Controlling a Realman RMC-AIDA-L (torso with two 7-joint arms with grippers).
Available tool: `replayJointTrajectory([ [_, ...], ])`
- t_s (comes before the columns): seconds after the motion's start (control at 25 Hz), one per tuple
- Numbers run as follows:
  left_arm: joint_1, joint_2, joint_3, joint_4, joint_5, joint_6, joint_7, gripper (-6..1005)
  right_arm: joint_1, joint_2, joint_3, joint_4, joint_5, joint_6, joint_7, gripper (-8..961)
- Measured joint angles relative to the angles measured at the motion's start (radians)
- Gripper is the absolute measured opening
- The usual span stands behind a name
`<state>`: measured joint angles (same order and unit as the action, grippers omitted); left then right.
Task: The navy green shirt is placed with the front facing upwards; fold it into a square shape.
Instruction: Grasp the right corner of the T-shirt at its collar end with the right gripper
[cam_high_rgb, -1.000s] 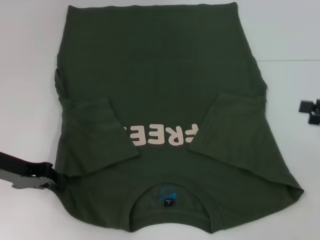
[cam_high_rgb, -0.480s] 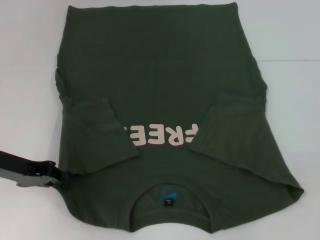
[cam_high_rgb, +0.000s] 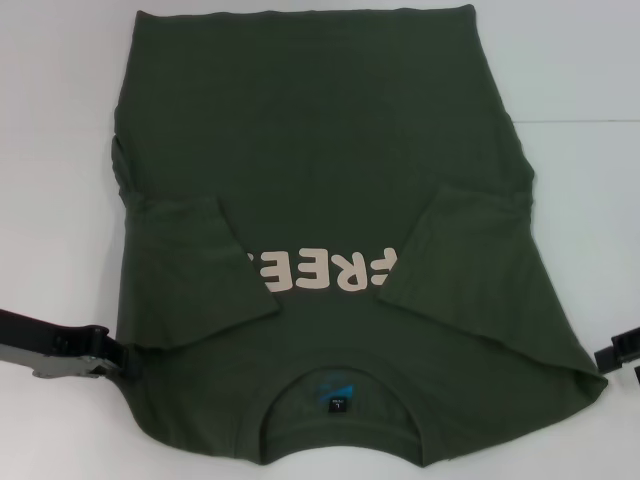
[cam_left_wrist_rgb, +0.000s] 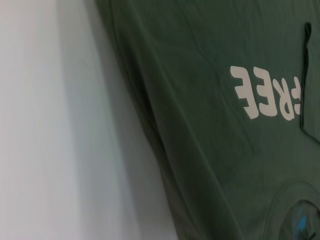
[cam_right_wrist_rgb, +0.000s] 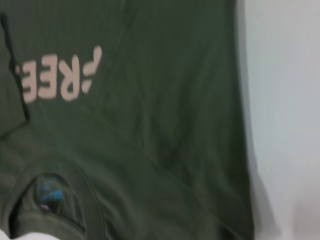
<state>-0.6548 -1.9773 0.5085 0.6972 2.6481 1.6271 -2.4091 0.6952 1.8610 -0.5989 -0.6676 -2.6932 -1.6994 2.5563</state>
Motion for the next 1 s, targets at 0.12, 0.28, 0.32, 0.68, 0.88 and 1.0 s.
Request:
replayJointTrajectory([
  [0.12,0.003,0.000,-0.006,-0.002,0.000,0.002,0.001,53,-0.001,0.004,-0.006,0.004,0.000,0.011,-0.001,770],
  [0.28,0.004,0.000,-0.006,-0.002,-0.001,0.002,0.006,52,-0.006,0.021,-0.007,0.005,0.005,0.035,-0.018,760],
  [0.32,0.005,0.000,-0.006,-0.002,-0.001,0.002,0.008,52,-0.007,0.025,-0.006,0.005,0.006,0.042,-0.022,757],
  [0.68,0.004,-0.003,-0.007,-0.002,-0.007,0.001,0.008,52,-0.013,0.043,0.002,0.008,0.008,0.081,-0.041,735],
  [0.88,0.003,-0.003,-0.007,-0.002,-0.011,0.001,0.008,52,-0.014,0.057,0.005,0.009,0.009,0.097,-0.048,723],
  [1.0,0.003,-0.003,-0.007,-0.002,-0.011,0.001,0.008,52,-0.012,0.063,0.004,0.010,0.009,0.102,-0.049,716],
])
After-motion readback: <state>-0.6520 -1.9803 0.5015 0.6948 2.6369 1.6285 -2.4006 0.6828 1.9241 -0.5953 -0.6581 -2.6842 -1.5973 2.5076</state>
